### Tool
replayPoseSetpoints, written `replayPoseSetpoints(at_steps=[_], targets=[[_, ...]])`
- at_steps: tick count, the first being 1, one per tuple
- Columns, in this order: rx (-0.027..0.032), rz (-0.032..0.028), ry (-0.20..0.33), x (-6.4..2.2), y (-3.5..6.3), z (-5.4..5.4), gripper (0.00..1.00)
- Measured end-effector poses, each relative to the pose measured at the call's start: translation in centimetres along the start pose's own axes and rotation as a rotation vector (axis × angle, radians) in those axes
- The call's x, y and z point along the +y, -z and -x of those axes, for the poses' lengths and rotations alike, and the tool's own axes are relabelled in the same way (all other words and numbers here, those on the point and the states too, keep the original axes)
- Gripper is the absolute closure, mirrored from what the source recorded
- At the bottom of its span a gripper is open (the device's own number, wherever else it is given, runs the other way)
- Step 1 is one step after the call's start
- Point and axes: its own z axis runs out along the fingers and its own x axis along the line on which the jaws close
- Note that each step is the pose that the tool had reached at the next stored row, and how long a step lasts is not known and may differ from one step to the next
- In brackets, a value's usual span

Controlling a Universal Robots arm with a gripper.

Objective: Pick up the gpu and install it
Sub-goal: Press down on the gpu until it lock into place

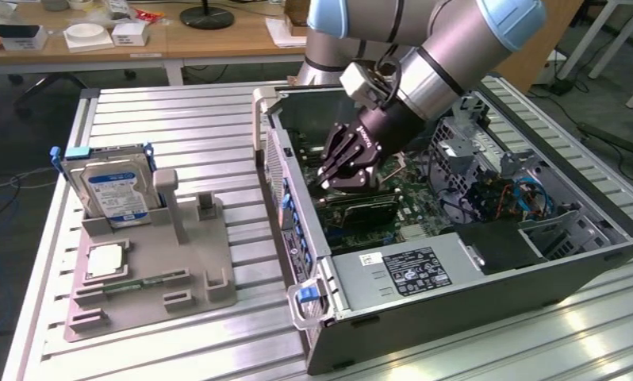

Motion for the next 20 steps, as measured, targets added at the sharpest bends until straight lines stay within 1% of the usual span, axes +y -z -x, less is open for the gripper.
replayPoseSetpoints(at_steps=[6, 8, 9, 10, 11, 12, 13, 15, 16, 17, 20], targets=[[0.0021, 0.0099, -0.001, -0.38, -0.82, -0.01, 0.9], [0.002, 0.0104, -0.001, -0.45, -0.92, -0.01, 0.9], [0.0021, 0.0118, -0.001, -0.5, -0.87, -0.01, 0.9], [0.0022, 0.0153, -0.001, -0.58, -0.79, 0.0, 0.9], [0.0025, 0.0229, -0.001, -0.65, -0.66, 0.01, 0.9], [0.0028, 0.0327, -0.001, -0.74, -0.51, 0.02, 0.9], [0.0034, 0.0438, -0.001, -0.81, -0.36, 0.02, 0.9], [0.0047, 0.0688, -0.002, -0.94, -0.12, 0.03, 0.9], [0.0051, 0.075, -0.002, -0.99, -0.07, 0.04, 0.9], [0.0053, 0.077, -0.002, -0.99, -0.05, 0.04, 0.9], [0.0052, 0.0778, -0.002, -1.04, -0.15, 0.04, 0.9]])
